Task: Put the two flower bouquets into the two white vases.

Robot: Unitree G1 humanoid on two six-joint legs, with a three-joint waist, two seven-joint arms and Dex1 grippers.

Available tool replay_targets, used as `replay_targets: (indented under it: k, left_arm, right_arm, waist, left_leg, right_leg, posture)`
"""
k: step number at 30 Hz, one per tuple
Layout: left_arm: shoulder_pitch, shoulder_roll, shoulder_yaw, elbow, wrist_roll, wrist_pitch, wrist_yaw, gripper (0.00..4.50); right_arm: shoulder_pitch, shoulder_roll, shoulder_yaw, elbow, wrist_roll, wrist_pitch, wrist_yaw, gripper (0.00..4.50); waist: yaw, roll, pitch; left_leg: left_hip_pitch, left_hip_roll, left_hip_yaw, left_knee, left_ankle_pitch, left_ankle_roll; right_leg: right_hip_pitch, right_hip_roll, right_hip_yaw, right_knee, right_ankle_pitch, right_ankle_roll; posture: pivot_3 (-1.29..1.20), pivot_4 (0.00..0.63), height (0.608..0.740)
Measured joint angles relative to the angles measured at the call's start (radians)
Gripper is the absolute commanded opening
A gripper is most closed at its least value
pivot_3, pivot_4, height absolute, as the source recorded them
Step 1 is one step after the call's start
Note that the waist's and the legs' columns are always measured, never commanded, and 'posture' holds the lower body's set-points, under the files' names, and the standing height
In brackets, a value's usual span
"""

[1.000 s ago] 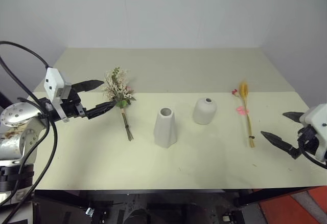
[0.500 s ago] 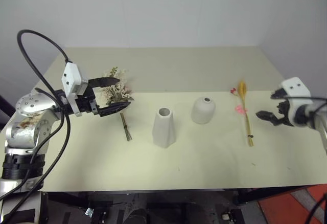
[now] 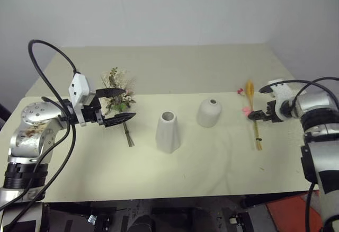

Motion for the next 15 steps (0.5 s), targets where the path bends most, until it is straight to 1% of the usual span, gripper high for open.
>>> replay_targets:
  k: [1,4,8,15]
  left_arm:
    - [0.007,0.002,0.001,-0.006,0.0,0.0,0.003,4.47]
    - [0.034,0.003,0.006,-0.025,0.0,0.0,0.008,4.5]
    - [0.069,0.004,0.013,-0.05,0.0,0.001,0.022,4.5]
    - [0.088,0.006,0.029,-0.073,-0.005,0.005,0.034,4.5]
  right_arm:
    - [-0.01,0.009,0.011,0.024,-0.018,-0.017,0.014,4.5]
    - [-0.029,0.032,0.022,0.073,-0.055,-0.049,0.047,3.91]
    - [-0.04,0.042,0.018,0.123,-0.081,-0.061,0.072,2.53]
    - [-0.061,0.048,-0.034,0.154,-0.089,-0.061,0.011,0.11]
  waist:
    - [0.0,0.0,0.0]
    - [-0.001,0.0,0.0]
    - [-0.001,0.0,0.0]
    - [-0.003,0.0,0.0]
  left_leg:
    - [0.0,0.0,0.0,0.0,0.0,0.0]
    - [0.0,0.0,0.001,0.0,0.001,-0.001]
    - [0.0,0.0,0.002,0.0,0.001,-0.002]
    - [0.001,0.001,0.004,0.0,0.002,-0.003]
  right_leg:
    - [-0.001,0.0,0.0,0.001,0.0,0.0]
    - [-0.002,0.0,0.002,0.003,0.0,0.0]
    - [-0.004,0.001,0.004,0.005,0.001,-0.001]
    - [-0.005,0.003,0.008,0.011,0.001,-0.001]
  posture:
    - [0.0,0.15,0.74]
    - [0.0,0.15,0.74]
    - [0.0,0.15,0.74]
    - [0.0,0.15,0.74]
